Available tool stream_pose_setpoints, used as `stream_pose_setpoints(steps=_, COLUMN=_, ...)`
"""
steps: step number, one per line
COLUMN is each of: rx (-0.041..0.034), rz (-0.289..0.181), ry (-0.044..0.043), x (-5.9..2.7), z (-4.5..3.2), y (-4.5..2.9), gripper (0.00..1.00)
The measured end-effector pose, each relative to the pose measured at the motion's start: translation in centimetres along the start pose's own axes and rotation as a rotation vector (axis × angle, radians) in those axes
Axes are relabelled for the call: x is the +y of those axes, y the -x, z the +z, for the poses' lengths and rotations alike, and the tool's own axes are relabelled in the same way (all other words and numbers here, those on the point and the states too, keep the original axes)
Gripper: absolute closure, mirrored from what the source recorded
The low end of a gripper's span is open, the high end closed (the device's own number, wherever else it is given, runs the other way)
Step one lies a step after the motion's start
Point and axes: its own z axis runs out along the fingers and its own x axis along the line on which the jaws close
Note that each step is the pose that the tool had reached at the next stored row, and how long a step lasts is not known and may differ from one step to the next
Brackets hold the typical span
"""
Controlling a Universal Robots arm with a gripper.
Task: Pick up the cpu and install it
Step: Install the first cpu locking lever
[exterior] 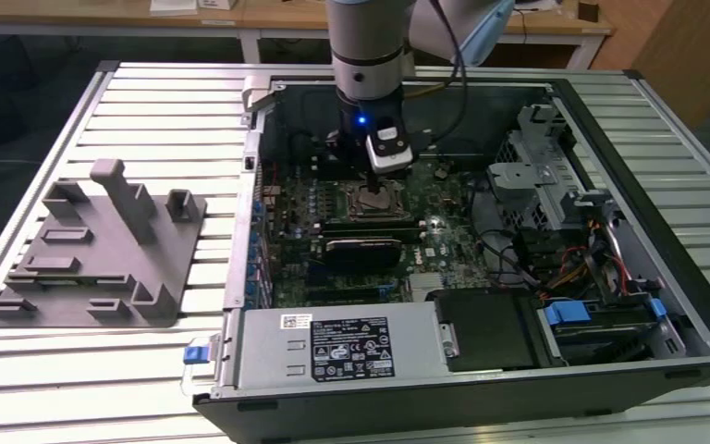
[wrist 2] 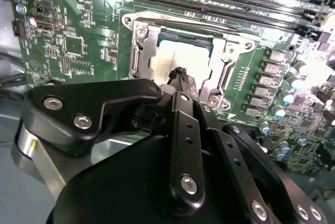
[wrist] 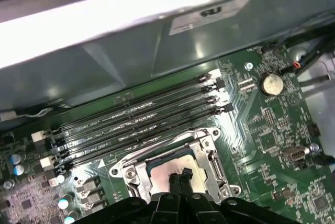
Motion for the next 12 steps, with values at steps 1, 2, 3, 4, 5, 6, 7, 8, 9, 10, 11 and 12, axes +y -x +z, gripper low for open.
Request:
stream_pose_setpoints(steps=1, rx=0.0005, rz=-0.01, ry=0.0007, x=0.0, z=0.0, y=0.0, gripper=0.89)
stream_pose_setpoints(steps=2, rx=0.0008, rz=-0.019, ry=0.001, x=0.0, z=0.0, y=0.01, gripper=0.89)
stream_pose_setpoints(steps=3, rx=0.0012, rz=-0.027, ry=0.0017, x=0.01, z=0.0, y=0.02, gripper=0.89)
stream_pose_setpoints(steps=4, rx=0.0018, rz=-0.033, ry=0.0021, x=0.01, z=-0.04, y=0.05, gripper=0.89)
stream_pose_setpoints(steps=5, rx=0.0023, rz=-0.036, ry=0.0024, x=0.03, z=-0.16, y=0.1, gripper=0.89)
stream_pose_setpoints(steps=6, rx=0.0025, rz=-0.038, ry=0.0027, x=0.05, z=-0.31, y=0.14, gripper=0.89)
stream_pose_setpoints(steps=7, rx=0.0027, rz=-0.04, ry=0.0029, x=0.07, z=-0.48, y=0.17, gripper=0.89)
stream_pose_setpoints(steps=8, rx=0.0028, rz=-0.041, ry=0.003, x=0.09, z=-0.66, y=0.21, gripper=0.89)
stream_pose_setpoints(steps=9, rx=0.0029, rz=-0.042, ry=0.0031, x=0.1, z=-0.85, y=0.24, gripper=0.89)
stream_pose_setpoints(steps=10, rx=0.0029, rz=-0.043, ry=0.0033, x=0.12, z=-1.06, y=0.27, gripper=0.89)
stream_pose_setpoints(steps=11, rx=0.003, rz=-0.044, ry=0.0034, x=0.13, z=-1.25, y=0.3, gripper=0.89)
stream_pose_setpoints(steps=12, rx=0.0031, rz=-0.045, ry=0.0034, x=0.15, z=-1.42, y=0.33, gripper=0.89)
